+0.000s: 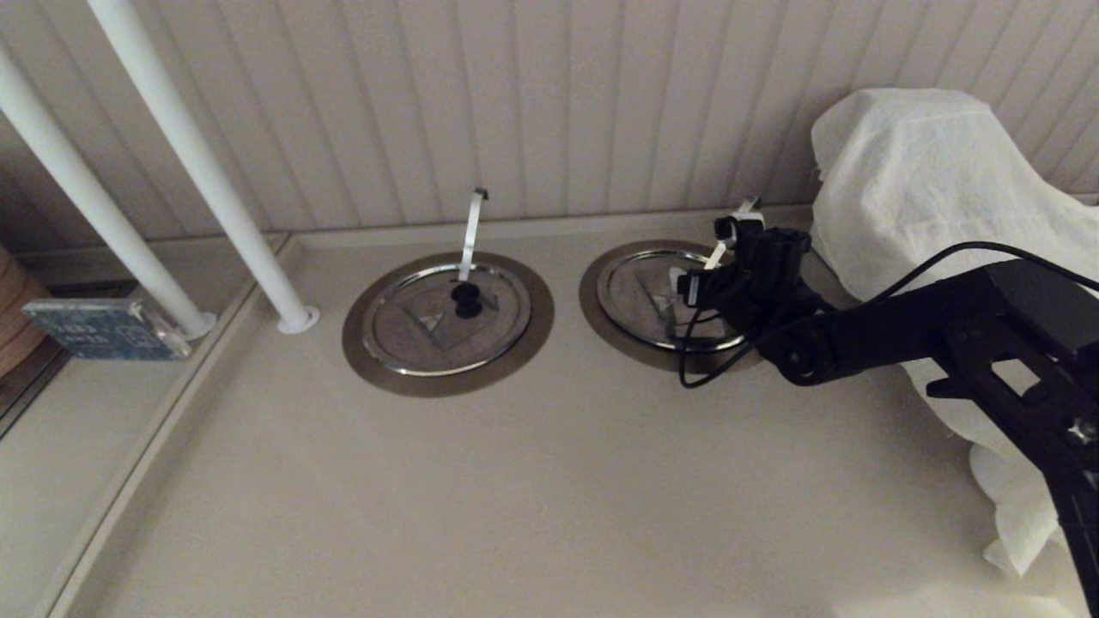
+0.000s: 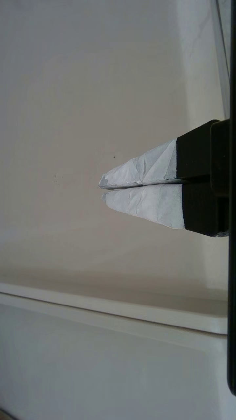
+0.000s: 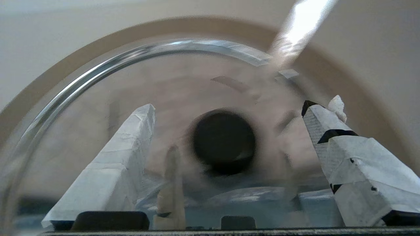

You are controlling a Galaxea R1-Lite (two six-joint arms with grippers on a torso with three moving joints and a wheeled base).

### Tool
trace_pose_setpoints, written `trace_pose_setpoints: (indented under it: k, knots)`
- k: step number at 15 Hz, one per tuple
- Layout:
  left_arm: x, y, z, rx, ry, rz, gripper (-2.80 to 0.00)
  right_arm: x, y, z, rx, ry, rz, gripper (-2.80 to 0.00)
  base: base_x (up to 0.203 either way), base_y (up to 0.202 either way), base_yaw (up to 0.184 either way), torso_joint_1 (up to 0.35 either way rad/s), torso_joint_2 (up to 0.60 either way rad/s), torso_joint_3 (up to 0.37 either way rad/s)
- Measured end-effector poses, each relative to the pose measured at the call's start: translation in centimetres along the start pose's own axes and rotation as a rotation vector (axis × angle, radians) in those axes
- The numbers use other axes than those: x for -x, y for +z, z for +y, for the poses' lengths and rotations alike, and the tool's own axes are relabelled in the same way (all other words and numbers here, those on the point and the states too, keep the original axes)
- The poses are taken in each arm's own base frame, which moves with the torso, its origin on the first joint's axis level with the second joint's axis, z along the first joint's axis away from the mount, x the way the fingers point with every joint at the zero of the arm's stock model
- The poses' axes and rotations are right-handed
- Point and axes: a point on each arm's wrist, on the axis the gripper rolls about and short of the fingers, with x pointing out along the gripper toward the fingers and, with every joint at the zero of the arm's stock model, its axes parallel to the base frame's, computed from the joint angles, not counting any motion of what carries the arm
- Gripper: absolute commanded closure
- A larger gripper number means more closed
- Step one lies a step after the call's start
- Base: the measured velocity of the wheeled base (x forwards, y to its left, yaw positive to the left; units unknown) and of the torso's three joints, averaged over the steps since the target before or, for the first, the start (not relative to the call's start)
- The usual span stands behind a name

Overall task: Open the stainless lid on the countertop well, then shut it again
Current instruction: Open the lid

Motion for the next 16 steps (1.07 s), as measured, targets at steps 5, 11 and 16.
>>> trace_pose_setpoints:
  k: [5, 11, 16]
  knots:
    - [0.00, 0.00, 0.00, 0.000, 0.001, 0.000, 0.00, -0.32, -0.70, 0.58, 0.003, 0.008, 0.007, -2.80, 0.000, 0.000, 0.000, 0.000, 0.00, 0.000]
    - [0.00, 0.00, 0.00, 0.000, 0.000, 0.000, 0.00, -0.58, -1.13, 0.73, 0.005, 0.010, 0.012, -2.80, 0.000, 0.000, 0.000, 0.000, 0.00, 0.000]
    - [0.00, 0.00, 0.00, 0.000, 0.000, 0.000, 0.00, -0.68, -1.03, 0.84, -0.016, 0.012, 0.007, -2.80, 0.000, 0.000, 0.000, 0.000, 0.00, 0.000]
